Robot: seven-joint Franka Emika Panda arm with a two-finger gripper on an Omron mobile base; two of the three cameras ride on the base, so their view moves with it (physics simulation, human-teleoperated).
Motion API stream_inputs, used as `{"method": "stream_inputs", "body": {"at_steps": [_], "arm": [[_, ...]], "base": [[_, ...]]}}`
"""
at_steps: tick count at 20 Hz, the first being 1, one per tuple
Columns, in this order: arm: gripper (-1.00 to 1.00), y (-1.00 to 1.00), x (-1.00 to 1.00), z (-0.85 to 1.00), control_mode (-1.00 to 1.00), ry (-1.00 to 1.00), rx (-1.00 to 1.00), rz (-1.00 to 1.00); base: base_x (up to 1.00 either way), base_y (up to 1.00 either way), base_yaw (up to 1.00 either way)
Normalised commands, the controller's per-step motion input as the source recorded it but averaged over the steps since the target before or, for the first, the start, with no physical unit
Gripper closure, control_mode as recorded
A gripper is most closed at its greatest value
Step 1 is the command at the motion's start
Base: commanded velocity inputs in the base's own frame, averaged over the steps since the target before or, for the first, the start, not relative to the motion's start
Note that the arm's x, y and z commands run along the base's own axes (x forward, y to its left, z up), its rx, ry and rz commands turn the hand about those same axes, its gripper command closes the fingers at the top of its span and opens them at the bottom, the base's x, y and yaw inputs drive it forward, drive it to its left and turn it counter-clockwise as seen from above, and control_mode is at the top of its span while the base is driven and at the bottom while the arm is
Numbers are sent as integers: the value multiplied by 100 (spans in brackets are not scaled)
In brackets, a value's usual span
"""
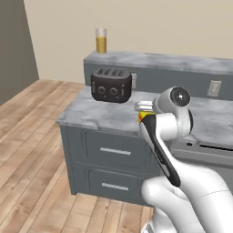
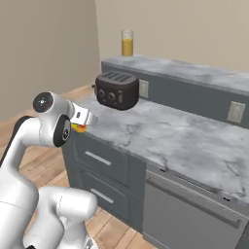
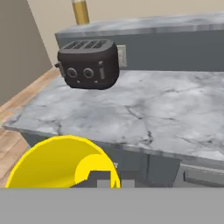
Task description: Place the pitcher and cup on the dining counter for serving.
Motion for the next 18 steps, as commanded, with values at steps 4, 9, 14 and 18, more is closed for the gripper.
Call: {"method": "stream_inputs", "body": {"at_steps": [4, 9, 14, 18], "arm": [[100, 0, 0, 0, 100, 0, 0, 0], [100, 0, 0, 0, 100, 0, 0, 0], [100, 0, 0, 0, 100, 0, 0, 0], [100, 0, 0, 0, 100, 0, 0, 0]], "base": [[100, 100, 9], [100, 100, 8], [100, 100, 7], [100, 100, 3]]}}
